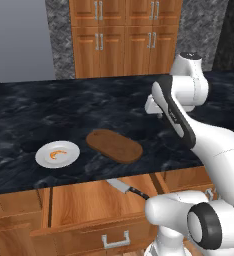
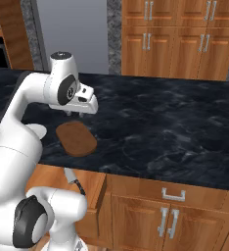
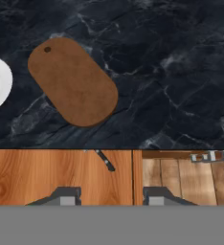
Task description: Pick up the knife from the drawer and place it on the cutting board. Then place the meat from the plate to the cutting board.
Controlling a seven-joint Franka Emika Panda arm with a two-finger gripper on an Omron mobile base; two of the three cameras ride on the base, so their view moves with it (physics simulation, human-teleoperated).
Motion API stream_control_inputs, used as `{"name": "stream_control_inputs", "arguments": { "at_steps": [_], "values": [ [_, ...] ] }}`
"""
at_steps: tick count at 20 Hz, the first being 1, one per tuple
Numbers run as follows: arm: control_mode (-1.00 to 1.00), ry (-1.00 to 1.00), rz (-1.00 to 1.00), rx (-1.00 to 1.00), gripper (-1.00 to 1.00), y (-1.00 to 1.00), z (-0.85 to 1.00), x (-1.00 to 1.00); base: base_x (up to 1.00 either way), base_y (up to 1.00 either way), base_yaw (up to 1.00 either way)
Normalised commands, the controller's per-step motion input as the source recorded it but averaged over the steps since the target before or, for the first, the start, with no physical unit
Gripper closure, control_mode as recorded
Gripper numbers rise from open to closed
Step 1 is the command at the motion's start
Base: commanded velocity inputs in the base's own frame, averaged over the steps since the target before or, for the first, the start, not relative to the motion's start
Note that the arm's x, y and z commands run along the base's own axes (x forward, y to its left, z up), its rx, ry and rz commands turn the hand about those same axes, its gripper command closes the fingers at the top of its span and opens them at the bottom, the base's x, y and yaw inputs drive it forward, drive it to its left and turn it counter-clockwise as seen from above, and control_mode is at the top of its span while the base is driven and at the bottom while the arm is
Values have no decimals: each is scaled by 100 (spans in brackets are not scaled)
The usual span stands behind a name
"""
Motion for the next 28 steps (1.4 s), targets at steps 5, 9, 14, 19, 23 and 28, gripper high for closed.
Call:
{"name": "stream_control_inputs", "arguments": {
  "at_steps": [5, 9, 14, 19, 23, 28],
  "values": [
    [-100, 0, 0, 0, -100, 0, 0, -3, 0, 0, 0],
    [-100, -1, 0, 0, -100, 0, 0, -8, 0, 0, 0],
    [-100, 0, 0, 0, -100, 0, 0, 0, 0, 0, 0],
    [100, 0, 0, 0, -100, 0, 0, 0, -28, -47, 6],
    [100, 0, 0, 0, -100, 0, 0, 0, -33, -100, 14],
    [100, 0, 0, 0, -100, 0, 0, 0, -1, -75, 31]
  ]
}}
